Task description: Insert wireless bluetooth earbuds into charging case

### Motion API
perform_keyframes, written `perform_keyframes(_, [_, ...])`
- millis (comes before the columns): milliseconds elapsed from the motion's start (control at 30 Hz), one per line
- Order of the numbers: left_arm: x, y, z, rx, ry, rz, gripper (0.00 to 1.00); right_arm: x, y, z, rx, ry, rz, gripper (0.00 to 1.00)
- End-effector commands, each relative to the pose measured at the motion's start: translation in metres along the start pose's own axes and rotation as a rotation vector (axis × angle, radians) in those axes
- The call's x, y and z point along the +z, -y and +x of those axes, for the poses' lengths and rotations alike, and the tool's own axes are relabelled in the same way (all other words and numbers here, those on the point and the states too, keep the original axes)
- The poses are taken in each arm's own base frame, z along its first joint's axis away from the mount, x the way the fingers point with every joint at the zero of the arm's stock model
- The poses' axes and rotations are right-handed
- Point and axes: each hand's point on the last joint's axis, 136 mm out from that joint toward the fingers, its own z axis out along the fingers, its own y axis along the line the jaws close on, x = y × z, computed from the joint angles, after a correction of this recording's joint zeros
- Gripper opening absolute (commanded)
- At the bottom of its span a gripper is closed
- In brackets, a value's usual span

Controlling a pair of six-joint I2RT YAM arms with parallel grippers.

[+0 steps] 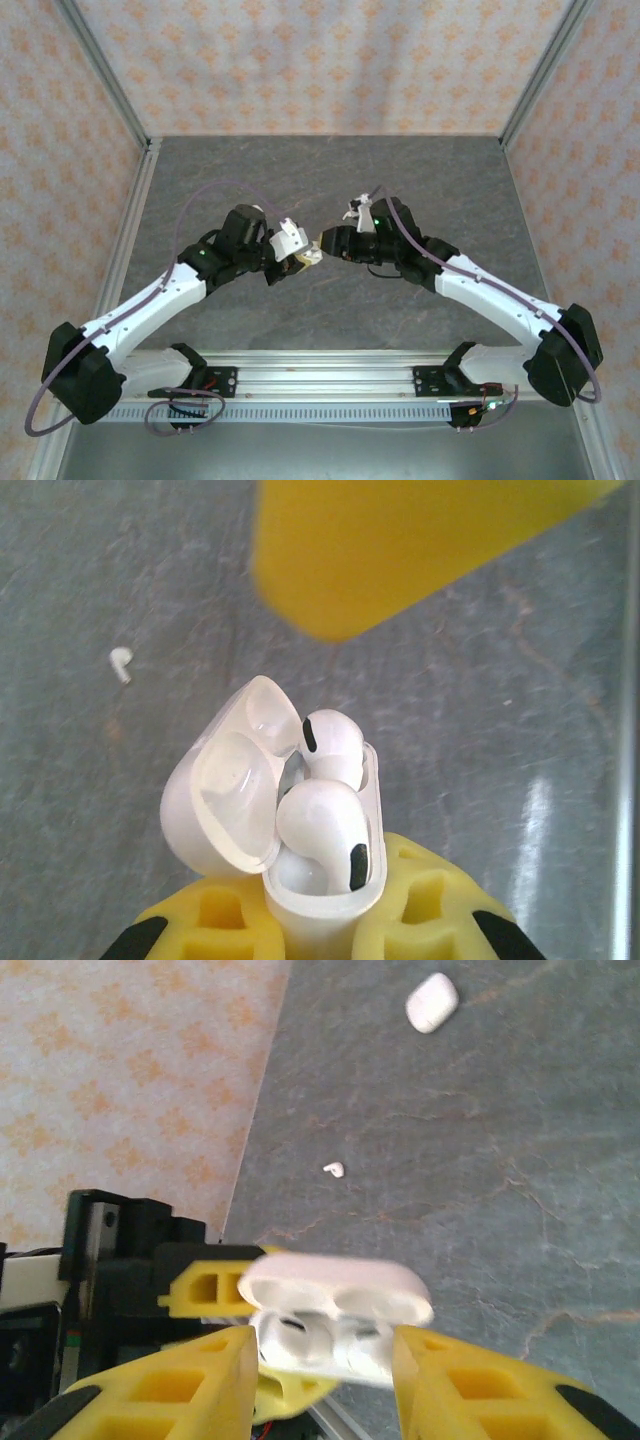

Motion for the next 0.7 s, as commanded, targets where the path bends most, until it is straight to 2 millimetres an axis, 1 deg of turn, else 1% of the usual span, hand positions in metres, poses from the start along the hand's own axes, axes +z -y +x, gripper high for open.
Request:
perform_keyframes(0, [-0.011,0.015,-0.021,-0.014,0.093,0.079,0.0,-0.001,-0.006,-0.001,-0.114,-0.01,0.041,0.37])
perform_keyframes(133, [-0.015,0.016,-0.027,-0.014,0.113,0.083,0.0,0.001,-0.004,0.007,-0.162,-0.052,0.086,0.29])
perform_keyframes(267, [-0.017,0.016,-0.029,-0.016,0.123,0.082,0.0,-0.002,-0.006,0.012,-0.199,-0.072,0.105,0.23])
perform_keyframes(400, [-0.019,0.016,-0.031,-0.016,0.135,0.084,0.0,-0.005,-0.004,0.018,-0.232,-0.096,0.127,0.23])
perform_keyframes(500, [-0.021,0.017,-0.033,-0.018,0.143,0.086,0.0,-0.009,-0.003,0.022,-0.257,-0.116,0.142,0.27])
perform_keyframes(667, [-0.022,0.016,-0.034,-0.019,0.147,0.085,0.0,-0.014,-0.004,0.027,-0.293,-0.134,0.149,0.31])
